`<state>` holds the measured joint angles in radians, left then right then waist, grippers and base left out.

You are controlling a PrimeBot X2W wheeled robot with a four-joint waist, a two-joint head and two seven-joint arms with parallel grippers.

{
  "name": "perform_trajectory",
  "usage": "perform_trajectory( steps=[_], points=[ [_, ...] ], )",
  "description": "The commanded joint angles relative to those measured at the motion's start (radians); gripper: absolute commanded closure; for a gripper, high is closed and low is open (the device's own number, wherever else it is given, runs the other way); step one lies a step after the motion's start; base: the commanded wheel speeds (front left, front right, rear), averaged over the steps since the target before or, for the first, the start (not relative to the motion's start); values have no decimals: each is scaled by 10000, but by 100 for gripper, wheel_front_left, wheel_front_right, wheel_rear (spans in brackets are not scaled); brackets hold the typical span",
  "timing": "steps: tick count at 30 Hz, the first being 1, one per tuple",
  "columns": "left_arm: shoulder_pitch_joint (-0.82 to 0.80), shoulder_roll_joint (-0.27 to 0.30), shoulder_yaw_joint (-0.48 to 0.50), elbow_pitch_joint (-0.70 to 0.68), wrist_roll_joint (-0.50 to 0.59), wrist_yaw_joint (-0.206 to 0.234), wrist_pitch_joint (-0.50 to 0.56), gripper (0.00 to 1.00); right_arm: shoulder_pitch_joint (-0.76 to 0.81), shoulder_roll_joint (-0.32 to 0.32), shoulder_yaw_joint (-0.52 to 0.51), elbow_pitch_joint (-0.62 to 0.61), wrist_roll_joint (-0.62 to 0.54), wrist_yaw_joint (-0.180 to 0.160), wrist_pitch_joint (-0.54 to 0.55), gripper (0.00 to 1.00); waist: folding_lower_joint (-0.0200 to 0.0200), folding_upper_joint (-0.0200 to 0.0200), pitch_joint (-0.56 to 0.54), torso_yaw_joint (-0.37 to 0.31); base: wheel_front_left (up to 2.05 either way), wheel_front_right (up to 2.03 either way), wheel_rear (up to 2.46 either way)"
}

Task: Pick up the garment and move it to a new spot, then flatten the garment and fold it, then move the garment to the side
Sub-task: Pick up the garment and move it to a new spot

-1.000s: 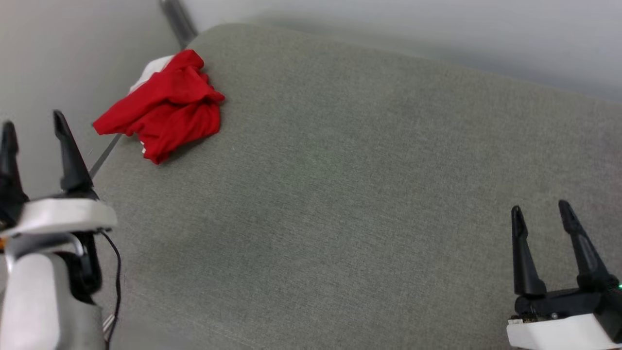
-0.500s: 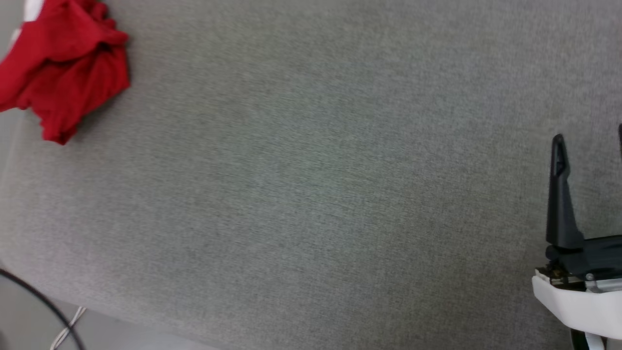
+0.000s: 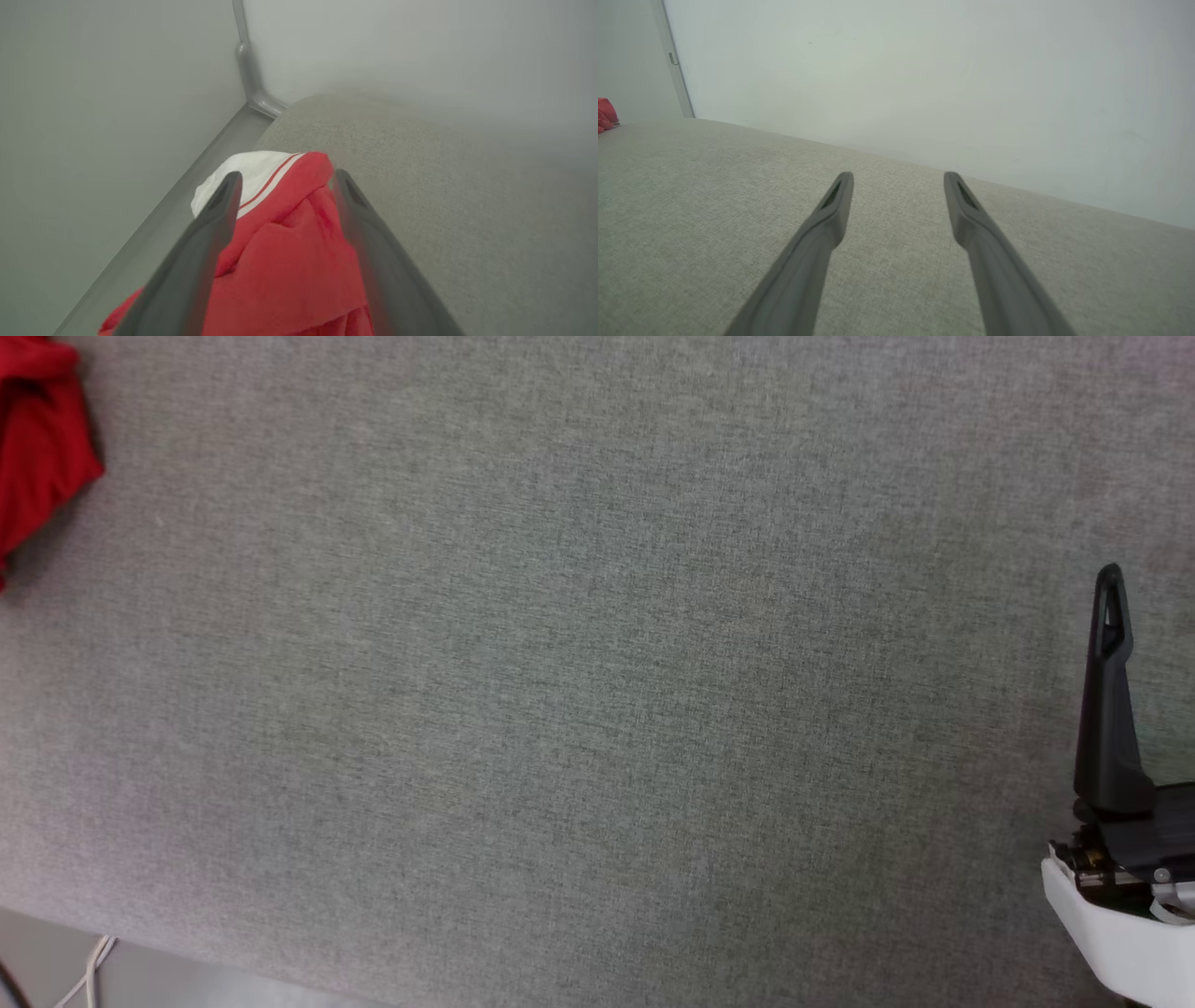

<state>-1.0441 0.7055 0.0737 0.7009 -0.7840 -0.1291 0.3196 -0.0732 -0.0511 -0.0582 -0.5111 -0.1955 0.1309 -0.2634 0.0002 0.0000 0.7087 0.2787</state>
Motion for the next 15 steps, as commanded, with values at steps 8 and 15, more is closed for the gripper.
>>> perform_trajectory(
  steps=[8, 15],
  points=[
    [551, 652, -878, 489, -2098, 4, 3157, 0, -196, -120, 183, -747, -302, -3, -21, 0, -2, 0, 574, -171, 0, 0, 0],
    [1018, 492, -1534, 410, -2860, 2, 4076, 0, -168, -151, 277, -968, -420, -3, -21, 0, -2, 0, 794, -208, 0, 0, 0]
  ],
)
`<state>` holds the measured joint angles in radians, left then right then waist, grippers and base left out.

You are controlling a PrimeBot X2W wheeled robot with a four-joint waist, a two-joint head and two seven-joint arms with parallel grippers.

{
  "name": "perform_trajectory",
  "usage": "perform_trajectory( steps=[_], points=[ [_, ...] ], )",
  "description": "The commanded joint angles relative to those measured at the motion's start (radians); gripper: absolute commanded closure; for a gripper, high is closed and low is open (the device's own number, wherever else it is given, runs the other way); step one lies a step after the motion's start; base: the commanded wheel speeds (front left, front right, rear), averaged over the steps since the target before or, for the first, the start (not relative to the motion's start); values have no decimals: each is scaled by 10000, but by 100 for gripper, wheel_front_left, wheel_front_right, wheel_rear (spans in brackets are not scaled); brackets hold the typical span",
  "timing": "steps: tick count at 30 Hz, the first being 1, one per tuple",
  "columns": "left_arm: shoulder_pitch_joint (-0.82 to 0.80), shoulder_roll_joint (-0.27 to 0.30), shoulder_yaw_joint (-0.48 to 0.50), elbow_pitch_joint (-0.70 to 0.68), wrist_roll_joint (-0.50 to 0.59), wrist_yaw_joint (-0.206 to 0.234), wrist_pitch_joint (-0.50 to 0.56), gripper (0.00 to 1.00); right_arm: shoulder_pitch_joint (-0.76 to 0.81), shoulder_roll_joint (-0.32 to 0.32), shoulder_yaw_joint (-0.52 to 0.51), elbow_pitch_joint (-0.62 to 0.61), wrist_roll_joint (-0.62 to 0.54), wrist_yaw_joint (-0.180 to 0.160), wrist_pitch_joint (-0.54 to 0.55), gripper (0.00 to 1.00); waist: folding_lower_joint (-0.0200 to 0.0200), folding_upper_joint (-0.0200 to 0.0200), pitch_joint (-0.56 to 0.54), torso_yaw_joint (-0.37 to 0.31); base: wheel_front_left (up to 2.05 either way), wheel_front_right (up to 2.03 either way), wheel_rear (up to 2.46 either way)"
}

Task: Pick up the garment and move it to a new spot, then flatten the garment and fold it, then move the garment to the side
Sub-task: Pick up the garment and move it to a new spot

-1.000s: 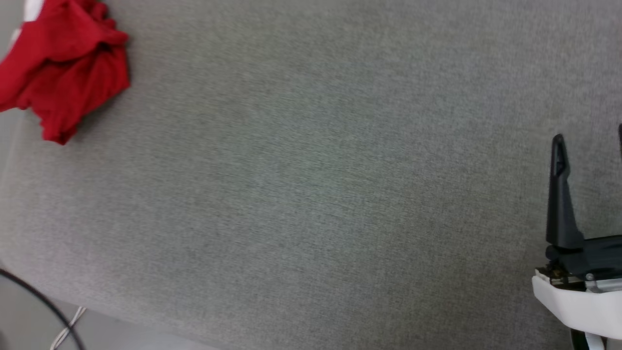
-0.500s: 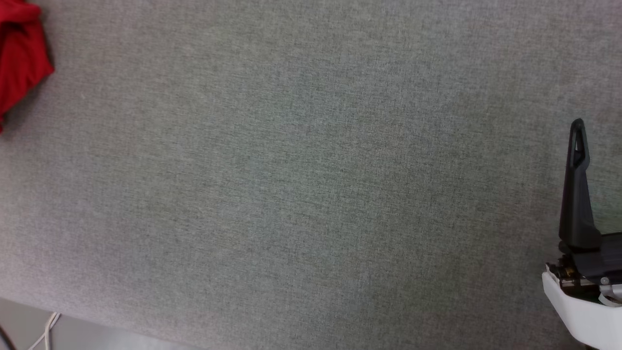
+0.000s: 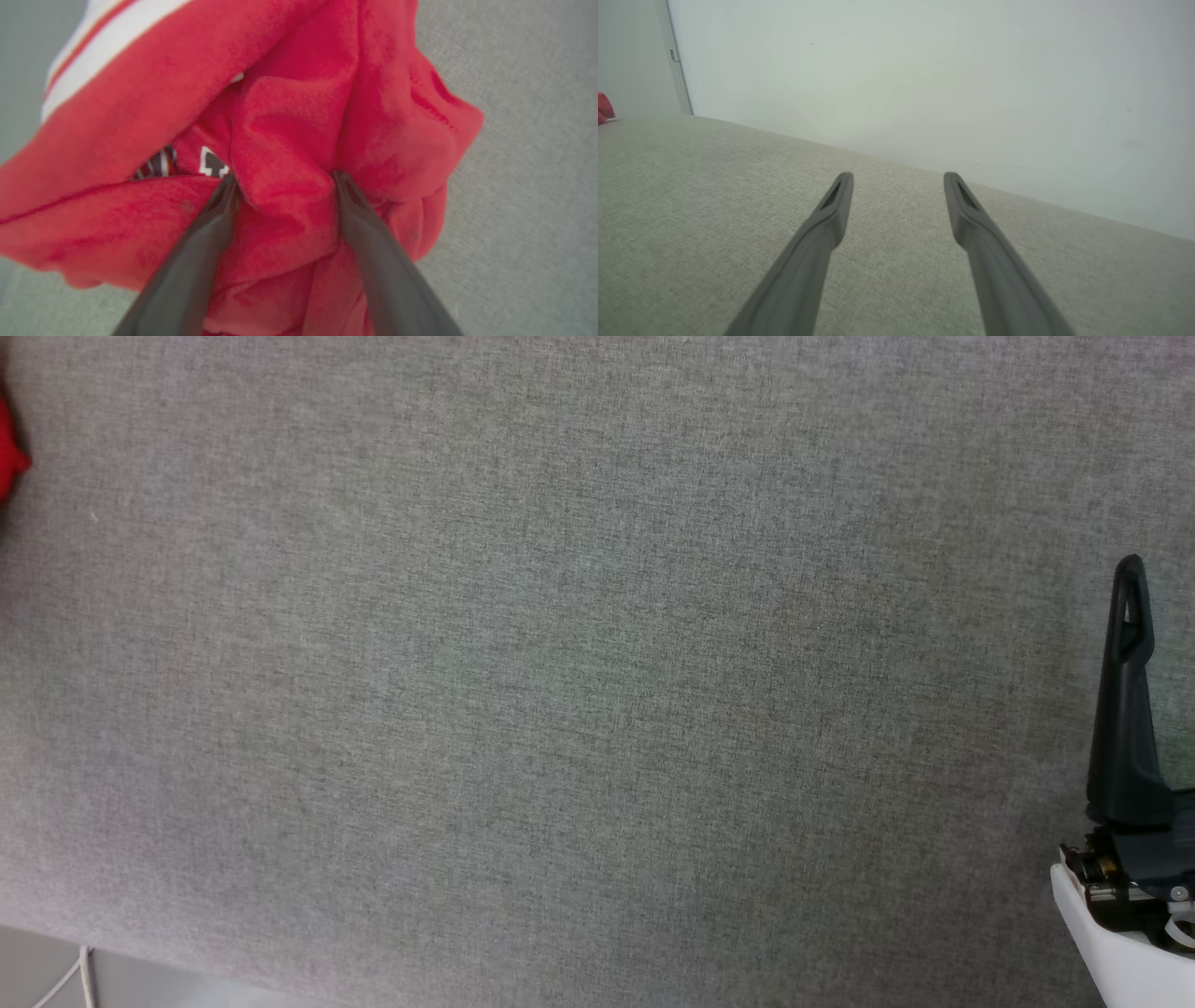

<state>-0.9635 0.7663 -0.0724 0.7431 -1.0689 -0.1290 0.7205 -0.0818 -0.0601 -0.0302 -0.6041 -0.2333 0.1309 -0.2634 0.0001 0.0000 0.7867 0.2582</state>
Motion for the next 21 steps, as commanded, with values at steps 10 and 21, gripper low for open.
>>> perform_trajectory(
  steps=[10, 21],
  points=[
    [394, -194, -891, -30, -445, -10, 135, 100, -286, -100, 35, 101, -11, -3, -21, 0, -1, 0, -48, -131, 0, 0, 0],
    [56, 741, -1151, -616, -549, -1, -557, 100, -535, 0, 302, 561, 277, -3, -21, 0, -1, 0, -926, -212, 0, 0, 0]
  ],
)
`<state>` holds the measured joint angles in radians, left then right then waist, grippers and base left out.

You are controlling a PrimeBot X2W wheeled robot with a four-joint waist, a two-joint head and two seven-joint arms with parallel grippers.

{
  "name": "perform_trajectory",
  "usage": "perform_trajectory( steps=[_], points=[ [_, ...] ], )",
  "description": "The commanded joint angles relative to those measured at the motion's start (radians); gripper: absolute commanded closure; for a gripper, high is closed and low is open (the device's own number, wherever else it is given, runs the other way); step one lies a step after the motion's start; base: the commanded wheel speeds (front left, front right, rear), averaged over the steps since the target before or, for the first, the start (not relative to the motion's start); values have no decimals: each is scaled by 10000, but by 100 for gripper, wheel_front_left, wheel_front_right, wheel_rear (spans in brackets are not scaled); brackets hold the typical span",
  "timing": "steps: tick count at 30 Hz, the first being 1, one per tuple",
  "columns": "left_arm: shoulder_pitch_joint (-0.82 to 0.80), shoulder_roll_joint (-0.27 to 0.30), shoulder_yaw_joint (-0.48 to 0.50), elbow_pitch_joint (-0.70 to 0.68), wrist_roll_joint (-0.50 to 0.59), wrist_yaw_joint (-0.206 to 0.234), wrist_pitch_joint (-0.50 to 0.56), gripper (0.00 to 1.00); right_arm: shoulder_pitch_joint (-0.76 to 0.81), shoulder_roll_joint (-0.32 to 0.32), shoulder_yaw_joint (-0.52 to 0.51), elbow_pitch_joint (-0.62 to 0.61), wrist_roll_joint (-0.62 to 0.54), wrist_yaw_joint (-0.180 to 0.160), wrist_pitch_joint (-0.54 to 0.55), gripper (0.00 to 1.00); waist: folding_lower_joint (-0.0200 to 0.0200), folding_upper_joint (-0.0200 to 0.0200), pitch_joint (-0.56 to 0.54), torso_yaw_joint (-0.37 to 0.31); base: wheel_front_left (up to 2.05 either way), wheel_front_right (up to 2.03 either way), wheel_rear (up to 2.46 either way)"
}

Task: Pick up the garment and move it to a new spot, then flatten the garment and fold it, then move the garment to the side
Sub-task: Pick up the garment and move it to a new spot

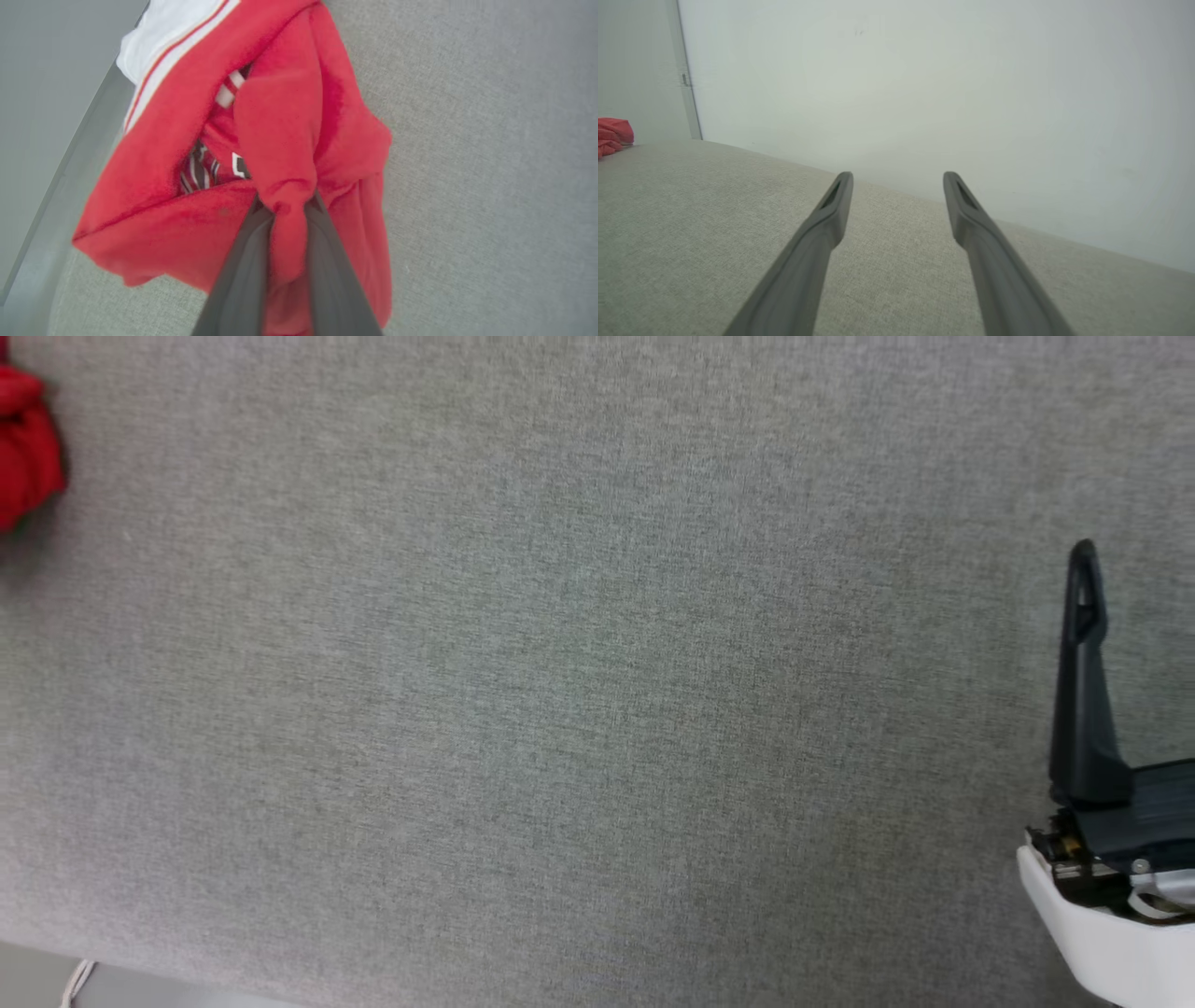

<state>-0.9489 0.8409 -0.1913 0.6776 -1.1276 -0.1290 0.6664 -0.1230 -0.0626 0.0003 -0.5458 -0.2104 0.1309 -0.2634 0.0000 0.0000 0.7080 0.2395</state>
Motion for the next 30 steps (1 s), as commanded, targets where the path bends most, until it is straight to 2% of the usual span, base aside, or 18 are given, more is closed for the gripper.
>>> perform_trajectory(
  steps=[1, 11, 15, 22, 30],
  points=[
    [-93, 65, -46, -109, 39, -1, -57, 100, -138, 37, 54, 43, 87, -3, -21, 0, 0, 0, -291, -48, 0, 0, 0],
    [-580, 1069, -1038, -2145, 281, 0, 60, 100, -173, 127, 381, 857, 634, -3, -21, 0, 0, 0, -1826, -537, 0, 0, 0],
    [-1119, 1192, -1399, -2989, 350, -1, 306, 100, 1, 130, 294, 1148, 1085, -3, -21, 0, 0, 0, -2371, -852, 0, 0, 0],
    [-2094, 795, -2409, -4382, 708, -1, 766, 100, 254, 133, 146, 1633, 1680, -3, -19, 0, 0, 0, -3097, -1597, 0, 0, 0],
    [-2897, -360, -3951, -5618, 1107, -2, 836, 100, 535, 136, -59, 2235, 2088, -3, -21, 0, 0, 0, -3641, -2471, 0, 0, 0]
  ],
)
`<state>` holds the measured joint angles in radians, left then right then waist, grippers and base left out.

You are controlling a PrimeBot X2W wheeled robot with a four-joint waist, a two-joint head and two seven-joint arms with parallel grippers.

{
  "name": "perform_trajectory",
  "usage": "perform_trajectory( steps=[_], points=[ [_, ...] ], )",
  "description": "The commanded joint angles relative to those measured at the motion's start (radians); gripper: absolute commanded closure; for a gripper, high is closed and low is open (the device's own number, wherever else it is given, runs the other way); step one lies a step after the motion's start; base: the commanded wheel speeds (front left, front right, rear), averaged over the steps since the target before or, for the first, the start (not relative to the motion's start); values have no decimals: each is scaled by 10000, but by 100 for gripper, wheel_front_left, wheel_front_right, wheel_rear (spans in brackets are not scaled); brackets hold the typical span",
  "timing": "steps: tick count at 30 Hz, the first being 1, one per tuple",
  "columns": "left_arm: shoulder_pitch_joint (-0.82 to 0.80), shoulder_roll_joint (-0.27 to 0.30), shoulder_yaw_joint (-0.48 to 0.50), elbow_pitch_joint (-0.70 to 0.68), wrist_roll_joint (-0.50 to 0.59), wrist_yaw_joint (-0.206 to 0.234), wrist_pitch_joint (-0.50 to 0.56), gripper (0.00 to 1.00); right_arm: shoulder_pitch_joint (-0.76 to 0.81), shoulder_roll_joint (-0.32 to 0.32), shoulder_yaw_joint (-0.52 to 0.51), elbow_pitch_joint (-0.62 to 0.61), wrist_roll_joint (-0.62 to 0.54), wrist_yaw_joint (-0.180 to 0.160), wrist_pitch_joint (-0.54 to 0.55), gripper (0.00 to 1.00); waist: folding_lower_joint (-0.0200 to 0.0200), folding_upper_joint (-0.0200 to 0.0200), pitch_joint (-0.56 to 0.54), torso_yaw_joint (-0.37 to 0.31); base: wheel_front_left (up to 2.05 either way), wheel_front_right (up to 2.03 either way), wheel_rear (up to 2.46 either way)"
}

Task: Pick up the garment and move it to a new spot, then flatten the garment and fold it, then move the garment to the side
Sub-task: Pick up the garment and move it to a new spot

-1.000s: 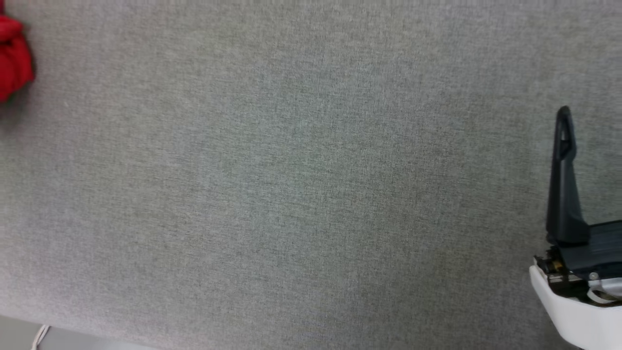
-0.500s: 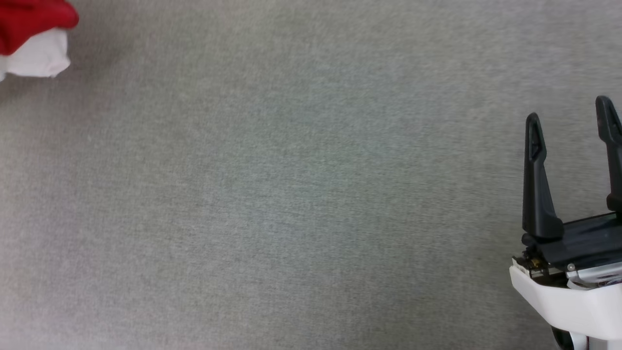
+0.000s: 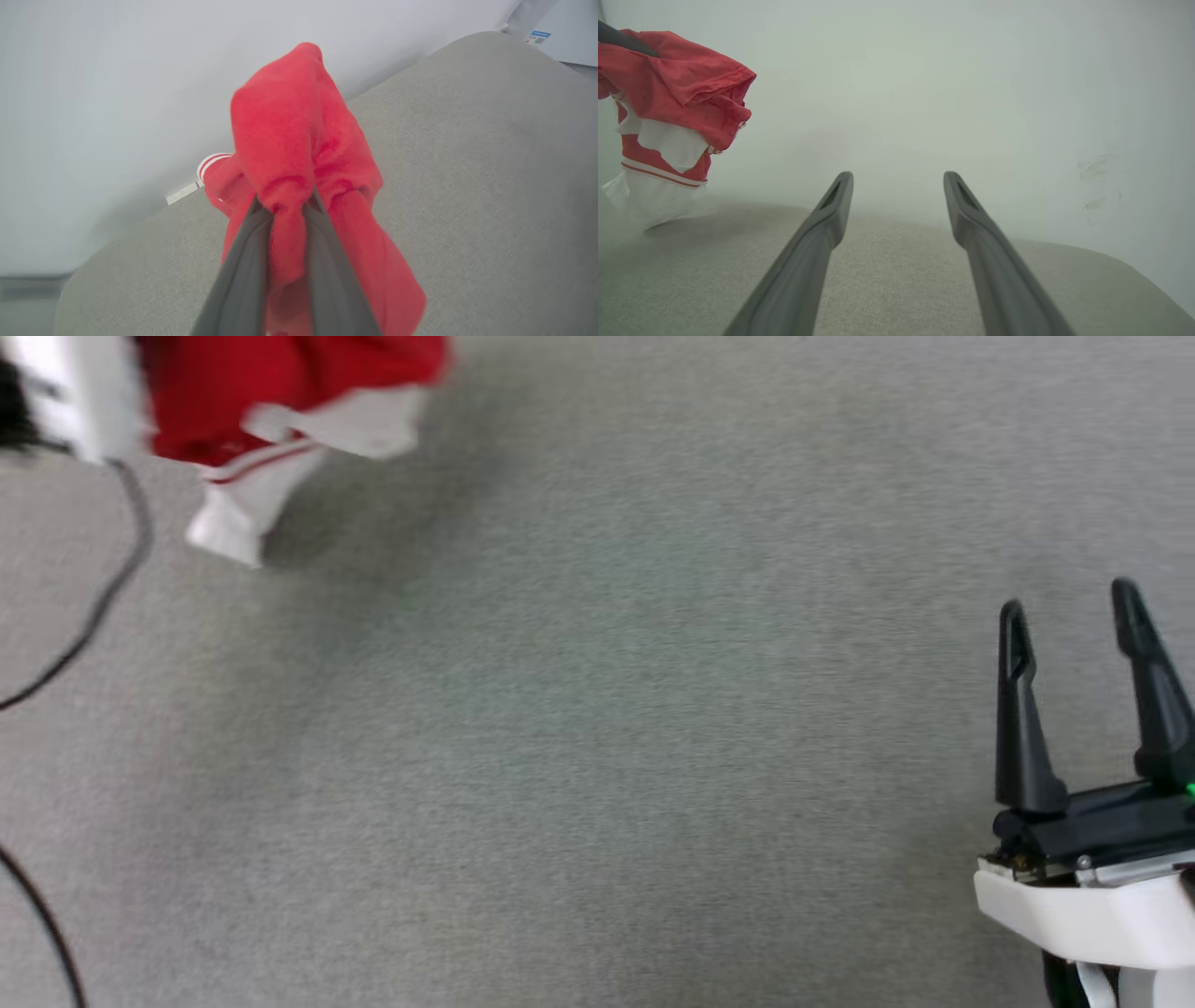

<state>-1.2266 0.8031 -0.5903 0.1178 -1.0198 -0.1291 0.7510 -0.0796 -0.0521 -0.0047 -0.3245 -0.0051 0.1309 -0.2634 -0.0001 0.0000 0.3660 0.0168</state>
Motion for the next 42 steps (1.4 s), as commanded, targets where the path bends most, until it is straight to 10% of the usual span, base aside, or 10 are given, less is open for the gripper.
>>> perform_trajectory(
  steps=[1, 26, 39, 41, 42],
  points=[
    [-192, -129, -168, -124, 69, 2, -41, 100, 149, 30, -10, 107, 60, -3, -21, 0, 1, 0, -280, -349, 0, 0, 0],
    [491, -2163, -6253, -591, -271, 2, -1073, 100, 103, 27, -126, 1275, 535, -3, -21, 0, 1, 0, 127, -1769, 0, 0, 0],
    [2735, -2839, -7010, 342, 655, -8, -1409, 100, -51, 26, -203, 1536, 510, -3, -21, 0, 1, 0, 321, -1676, 0, 0, 0],
    [2417, -2894, -6898, 472, 936, 2, -2456, 0, 4, 26, -172, 1577, 463, -3, -21, 0, 1, 0, 170, -1598, 0, 0, 0],
    [2287, -2876, -6773, 579, 1087, 8, -3038, 0, 31, 26, -127, 1599, 457, -3, -21, 0, 1, 0, 86, -1589, 0, 0, 0]
  ],
)
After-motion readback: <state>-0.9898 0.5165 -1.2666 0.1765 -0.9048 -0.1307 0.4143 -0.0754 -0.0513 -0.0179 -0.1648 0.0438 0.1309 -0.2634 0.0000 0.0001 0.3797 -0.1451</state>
